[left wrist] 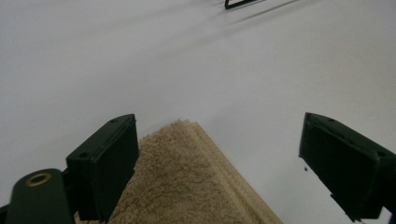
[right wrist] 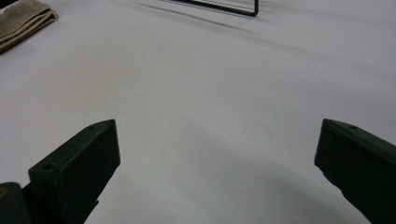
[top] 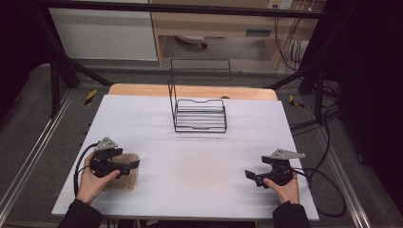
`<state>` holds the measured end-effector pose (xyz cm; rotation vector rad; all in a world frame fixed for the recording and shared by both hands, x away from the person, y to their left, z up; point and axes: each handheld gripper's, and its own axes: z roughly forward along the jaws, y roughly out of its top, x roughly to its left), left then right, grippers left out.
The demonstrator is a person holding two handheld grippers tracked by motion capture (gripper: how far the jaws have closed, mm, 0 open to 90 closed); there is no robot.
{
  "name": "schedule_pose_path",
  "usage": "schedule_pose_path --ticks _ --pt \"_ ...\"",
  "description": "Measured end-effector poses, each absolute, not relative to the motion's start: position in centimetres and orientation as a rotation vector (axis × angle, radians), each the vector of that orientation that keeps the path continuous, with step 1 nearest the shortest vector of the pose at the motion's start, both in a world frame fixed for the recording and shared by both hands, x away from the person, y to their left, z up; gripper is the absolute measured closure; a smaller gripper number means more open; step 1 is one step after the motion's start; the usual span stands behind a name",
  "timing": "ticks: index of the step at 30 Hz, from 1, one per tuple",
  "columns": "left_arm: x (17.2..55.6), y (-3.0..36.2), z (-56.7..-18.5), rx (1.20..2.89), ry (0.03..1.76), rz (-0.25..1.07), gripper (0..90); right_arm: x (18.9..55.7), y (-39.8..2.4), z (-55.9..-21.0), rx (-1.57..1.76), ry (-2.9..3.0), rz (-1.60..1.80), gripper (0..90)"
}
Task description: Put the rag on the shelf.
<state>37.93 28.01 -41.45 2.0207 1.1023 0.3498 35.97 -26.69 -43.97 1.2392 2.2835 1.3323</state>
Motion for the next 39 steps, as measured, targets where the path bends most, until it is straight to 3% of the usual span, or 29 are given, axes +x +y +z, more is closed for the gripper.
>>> schedule_pose_path --ticks 10,20,39 --pt "40.2 26.9 -41.7 2.071 1.166 0.414 29.2 36.0 -26.7 -44.0 1.241 2.285 1.326 0.8" --pt "40.8 26.7 -43.1 2.125 1.176 0.389 49.9 36.0 -26.6 -44.1 1.241 2.291 1.321 0.9" --pt "41.2 25.8 -44.0 2.211 1.182 0.438 68.0 36.0 -26.6 -44.1 1.242 2.291 1.321 1.0"
